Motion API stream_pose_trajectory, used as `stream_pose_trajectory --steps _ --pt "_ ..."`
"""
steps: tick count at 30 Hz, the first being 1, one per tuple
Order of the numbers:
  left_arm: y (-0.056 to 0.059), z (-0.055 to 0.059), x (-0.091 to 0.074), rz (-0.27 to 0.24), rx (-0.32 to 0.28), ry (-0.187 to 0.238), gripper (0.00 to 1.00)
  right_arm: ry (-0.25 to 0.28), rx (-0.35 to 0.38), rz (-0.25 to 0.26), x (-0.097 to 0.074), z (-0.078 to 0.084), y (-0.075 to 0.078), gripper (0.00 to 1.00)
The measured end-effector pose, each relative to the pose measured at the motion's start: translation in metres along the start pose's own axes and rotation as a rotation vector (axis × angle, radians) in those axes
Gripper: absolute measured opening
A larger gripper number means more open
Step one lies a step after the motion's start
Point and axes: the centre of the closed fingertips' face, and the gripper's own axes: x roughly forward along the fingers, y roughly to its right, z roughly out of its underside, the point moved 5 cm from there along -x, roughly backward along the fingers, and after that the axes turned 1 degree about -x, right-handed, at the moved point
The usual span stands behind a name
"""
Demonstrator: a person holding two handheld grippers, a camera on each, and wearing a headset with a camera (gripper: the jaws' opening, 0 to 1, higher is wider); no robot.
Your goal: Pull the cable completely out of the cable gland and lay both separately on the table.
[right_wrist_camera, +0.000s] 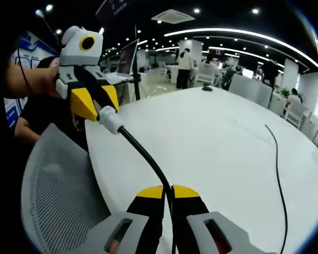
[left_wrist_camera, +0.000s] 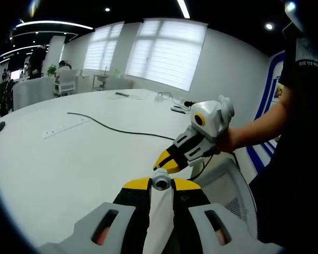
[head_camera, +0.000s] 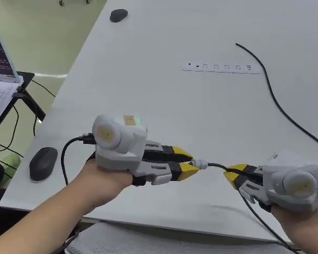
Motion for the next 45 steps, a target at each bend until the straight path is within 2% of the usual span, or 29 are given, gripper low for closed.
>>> stream_pose_trajectory --steps 10,12,28,34,42,45 --pt "-0.001 0.000 -0.004 -0.002 -0.018 0.010 0.15 -0.017 0.007 0.035 -0.005 0.010 0.007 0.00" --pt "0.000 0.000 -0.005 -0.002 -0.020 0.011 0.15 -0.019 -0.012 0.046 -0.006 0.010 0.008 0.00" --pt "-0.002 -0.001 -0.012 -0.034 -0.051 0.055 0.15 -0.035 -0.048 0.036 -0.003 0.012 0.008 0.00" --pt "-0.003 0.001 -0.019 -0.054 -0.055 0.058 0.15 -0.037 -0.053 0.034 -0.002 0.011 0.008 0.00" --pt "-0.004 0.004 -0.021 -0.060 -0.055 0.060 0.15 -0.042 -0.067 0.034 -0.001 0.008 0.006 0.00" --pt "-0.005 0.008 -0.022 -0.057 -0.052 0.060 0.15 -0.041 -0.073 0.040 -0.001 0.004 0.007 0.00"
